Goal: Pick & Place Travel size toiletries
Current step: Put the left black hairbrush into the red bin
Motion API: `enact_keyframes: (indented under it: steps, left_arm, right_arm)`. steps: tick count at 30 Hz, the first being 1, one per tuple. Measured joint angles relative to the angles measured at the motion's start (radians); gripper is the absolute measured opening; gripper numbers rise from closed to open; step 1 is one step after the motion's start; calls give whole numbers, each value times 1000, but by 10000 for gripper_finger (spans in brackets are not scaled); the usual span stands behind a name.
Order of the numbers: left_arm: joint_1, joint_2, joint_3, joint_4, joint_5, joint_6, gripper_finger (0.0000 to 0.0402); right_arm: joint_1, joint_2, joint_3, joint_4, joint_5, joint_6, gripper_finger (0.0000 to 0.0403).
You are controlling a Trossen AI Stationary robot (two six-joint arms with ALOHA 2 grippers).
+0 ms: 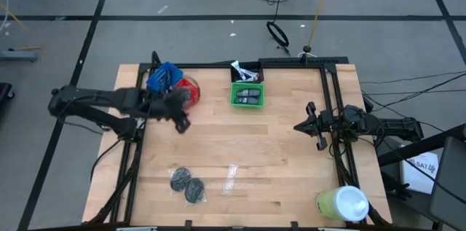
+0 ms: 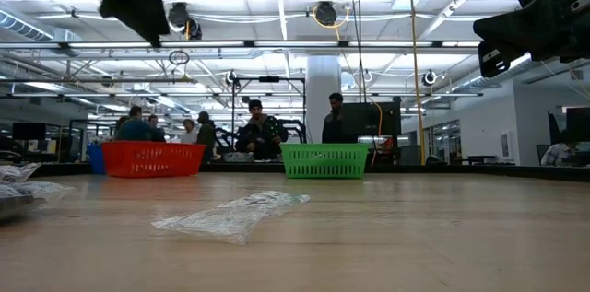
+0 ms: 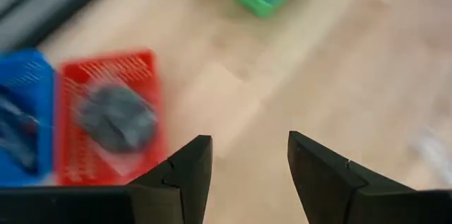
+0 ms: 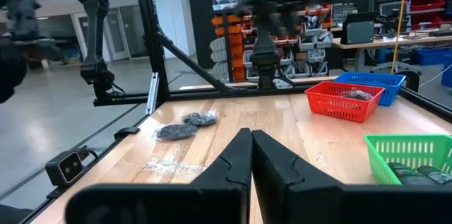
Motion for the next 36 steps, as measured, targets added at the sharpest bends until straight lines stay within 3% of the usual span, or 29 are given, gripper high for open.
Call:
enact_keyframes:
  steps: [9,16,22,25,30,36]
  left_arm:
    - [-429,151,11,-27,-12,-372,184]
    - [-618,355,10,-27,153,-719,184]
    - [-702,509,9,-9,260,-945,184]
    - [-731,552,9,58,296,-988,184]
    - [-745,570,9,167,294,-1013,184]
    - [-736,570,9,184,255,-1067,184]
  right_arm:
    - [0,0,0,0,0,0,0]
    - [0,0,0,0,0,0,0]
    - [0,0,0,0,0,0,0]
    - [0,0,0,0,0,0,0]
    - [0,0,0,0,0,0,0]
    - [0,0,0,0,0,0,0]
